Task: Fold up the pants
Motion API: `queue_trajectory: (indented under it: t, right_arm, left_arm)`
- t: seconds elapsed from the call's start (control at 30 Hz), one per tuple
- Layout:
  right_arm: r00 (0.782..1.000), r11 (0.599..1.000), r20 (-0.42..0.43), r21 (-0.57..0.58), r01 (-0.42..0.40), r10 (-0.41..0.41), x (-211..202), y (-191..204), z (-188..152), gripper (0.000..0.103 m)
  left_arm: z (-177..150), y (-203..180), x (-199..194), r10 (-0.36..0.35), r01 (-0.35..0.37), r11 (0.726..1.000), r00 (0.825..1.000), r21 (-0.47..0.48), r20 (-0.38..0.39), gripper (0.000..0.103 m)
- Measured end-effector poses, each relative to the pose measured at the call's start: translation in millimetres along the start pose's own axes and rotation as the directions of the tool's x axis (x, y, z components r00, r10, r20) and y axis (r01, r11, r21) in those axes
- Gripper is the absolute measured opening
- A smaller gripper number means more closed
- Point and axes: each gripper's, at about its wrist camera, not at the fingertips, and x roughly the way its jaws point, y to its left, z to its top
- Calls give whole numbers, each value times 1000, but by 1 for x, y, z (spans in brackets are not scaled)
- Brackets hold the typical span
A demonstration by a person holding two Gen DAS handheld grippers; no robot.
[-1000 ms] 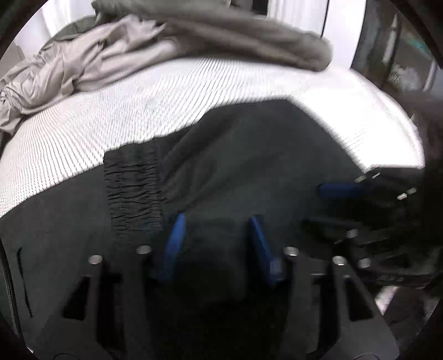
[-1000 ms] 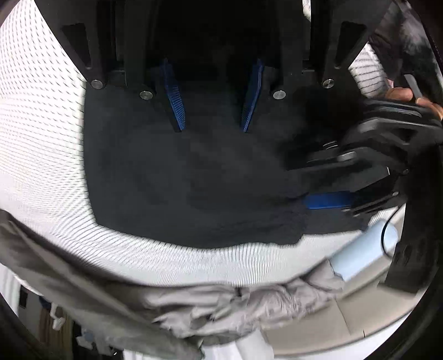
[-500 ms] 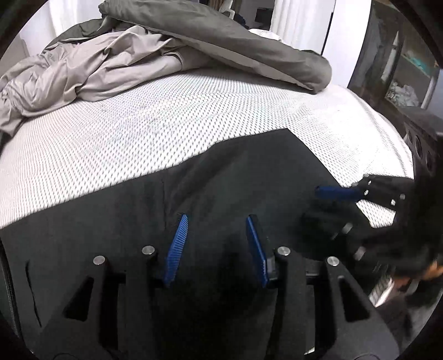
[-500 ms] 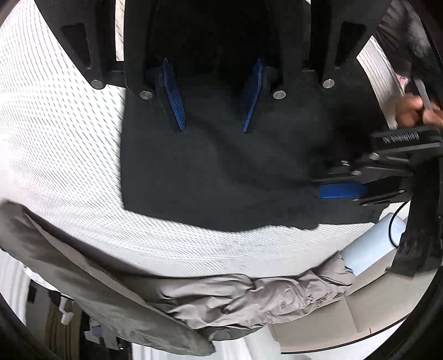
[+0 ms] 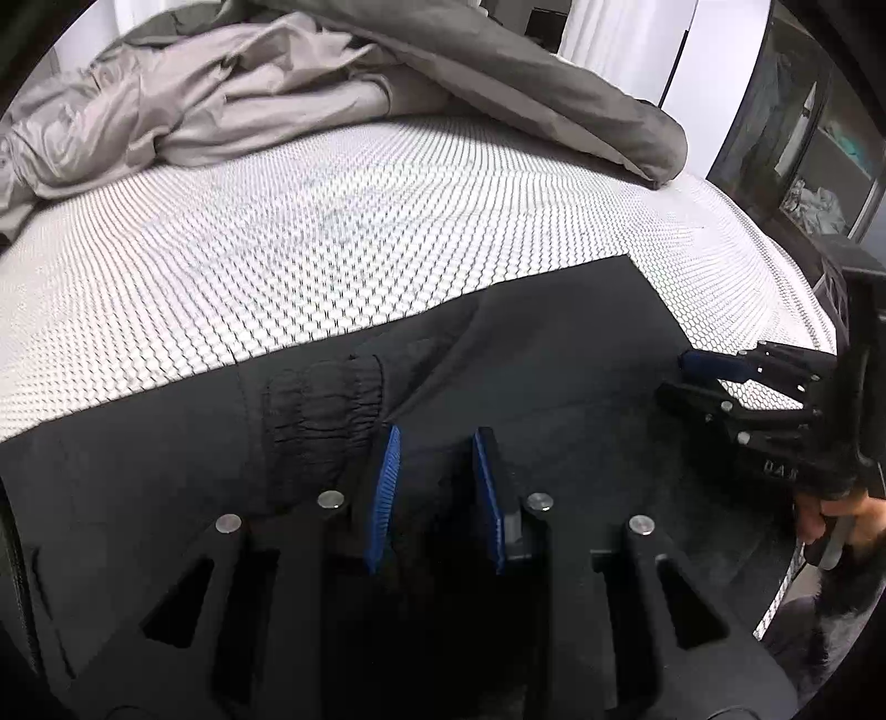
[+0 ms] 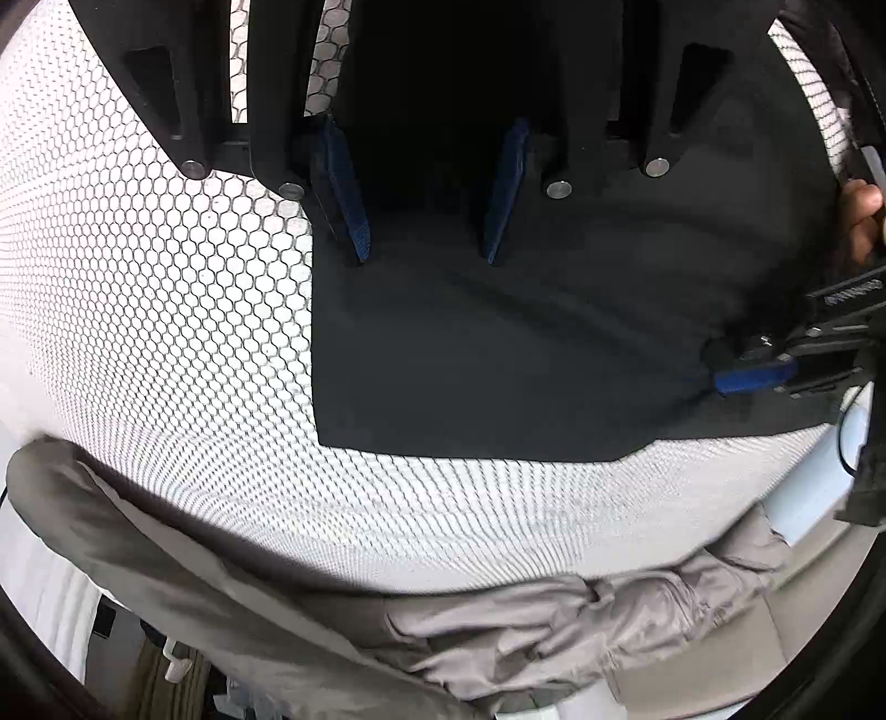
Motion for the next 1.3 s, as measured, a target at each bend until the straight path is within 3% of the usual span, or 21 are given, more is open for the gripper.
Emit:
queue_trajectory:
  t: [0.23, 0.5, 0.63, 0.73, 0.83, 0.93, 1.0, 1.1, 1.17, 1.23, 1.3]
  right_arm:
    - [994, 996, 55, -26, -90, 91, -10, 36, 7, 45]
    - [994, 995, 45, 18, -102, 101, 21, 53, 46, 45]
    - [1000, 1000, 7, -13, -27, 27, 40, 54, 55, 48]
    - [997, 997, -8, -16, 78, -78, 46, 46, 56, 57]
    - [993, 993, 0, -2, 117, -117, 45, 35, 57, 57]
    - [997, 997, 15, 17, 79, -79, 38, 32, 60, 57]
    - [1000, 1000, 14, 13, -28, 28, 28, 38, 57, 57]
    - [993, 993, 29, -35, -112, 113, 13, 56, 45, 57]
    - [987, 986, 12, -51, -161, 162, 11, 66, 33, 57]
    - [992, 986, -9, -107, -129, 129, 16, 77, 21, 57]
    - [998, 985, -16, -158, -63, 61, 21, 82, 12, 57]
  left_arm:
    - [13, -8, -6, 89, -87, 995, 995, -54, 33, 31]
    - [24, -11, 13, 158, -158, 987, 987, -41, 6, 32]
    - [20, -11, 21, 170, -170, 985, 985, -17, -1, 32]
    - [19, -10, 22, 165, -165, 986, 986, -8, 0, 32]
    - [19, -9, 21, 158, -158, 987, 987, -12, 2, 32]
    - [17, -10, 17, 165, -165, 986, 986, -16, 5, 32]
    - [13, -12, 6, 163, -162, 986, 987, -37, 13, 32]
    - [-6, -17, -17, 132, -128, 989, 990, -77, 44, 47]
    - [-18, -22, -25, 82, -76, 993, 995, -86, 62, 69]
    - [-26, -26, -21, 27, -24, 997, 999, -79, 38, 70]
    - [-35, -32, -16, 61, -61, 998, 998, -33, 17, 70]
